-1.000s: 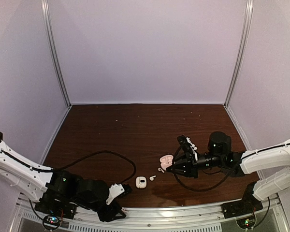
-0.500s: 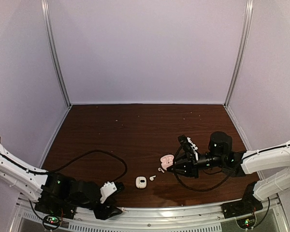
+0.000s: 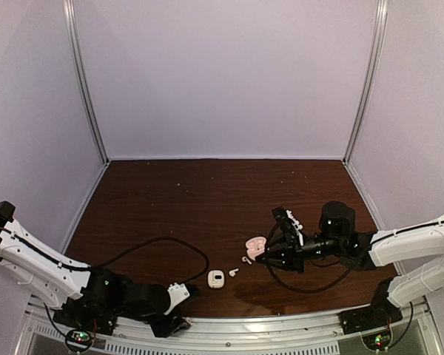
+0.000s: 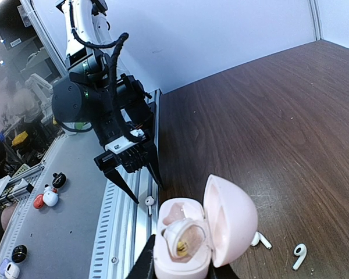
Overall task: Insert the wireless bluetooth earbuds into the charging case
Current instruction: Pick up the left earbud from the corner of the board.
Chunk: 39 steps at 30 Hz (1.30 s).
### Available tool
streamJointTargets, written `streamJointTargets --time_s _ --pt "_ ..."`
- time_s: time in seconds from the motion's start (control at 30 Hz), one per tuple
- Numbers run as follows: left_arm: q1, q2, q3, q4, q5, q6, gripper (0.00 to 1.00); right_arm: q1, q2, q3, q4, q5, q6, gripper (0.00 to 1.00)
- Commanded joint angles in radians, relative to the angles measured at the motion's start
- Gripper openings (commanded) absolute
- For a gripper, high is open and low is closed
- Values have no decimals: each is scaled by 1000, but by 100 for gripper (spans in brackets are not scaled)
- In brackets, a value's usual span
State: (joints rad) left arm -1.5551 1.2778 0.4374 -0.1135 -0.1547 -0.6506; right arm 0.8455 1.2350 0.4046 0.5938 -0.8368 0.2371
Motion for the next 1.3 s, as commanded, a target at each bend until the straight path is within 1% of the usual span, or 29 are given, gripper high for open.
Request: streamJointTargets --time_s 0.0,0.17,0.4,0.67,0.87,0.97,1.1,1.27 --pt "-7 42 48 23 -8 25 50 -5 -15 -4 5 7 -8 0" --pt "-12 67 54 26 -3 26 47 -3 -17 -7 2 8 -7 0" --pt "-18 85 56 27 13 30 39 -4 -18 -6 0 11 -9 0" --pt "-54 151 91 11 6 40 35 -4 -15 -6 -3 10 -8 0" --pt "-57 147 89 3 2 32 29 -4 -11 -4 -5 11 -9 0" --pt "-57 146 98 -16 -1 29 29 -4 -13 -4 -6 11 -10 0" --pt "-65 150 119 -57 -9 32 31 -5 -12 -4 -6 11 -10 0" --pt "-89 165 146 -95 -23 23 29 -4 -15 -5 -8 12 -10 0"
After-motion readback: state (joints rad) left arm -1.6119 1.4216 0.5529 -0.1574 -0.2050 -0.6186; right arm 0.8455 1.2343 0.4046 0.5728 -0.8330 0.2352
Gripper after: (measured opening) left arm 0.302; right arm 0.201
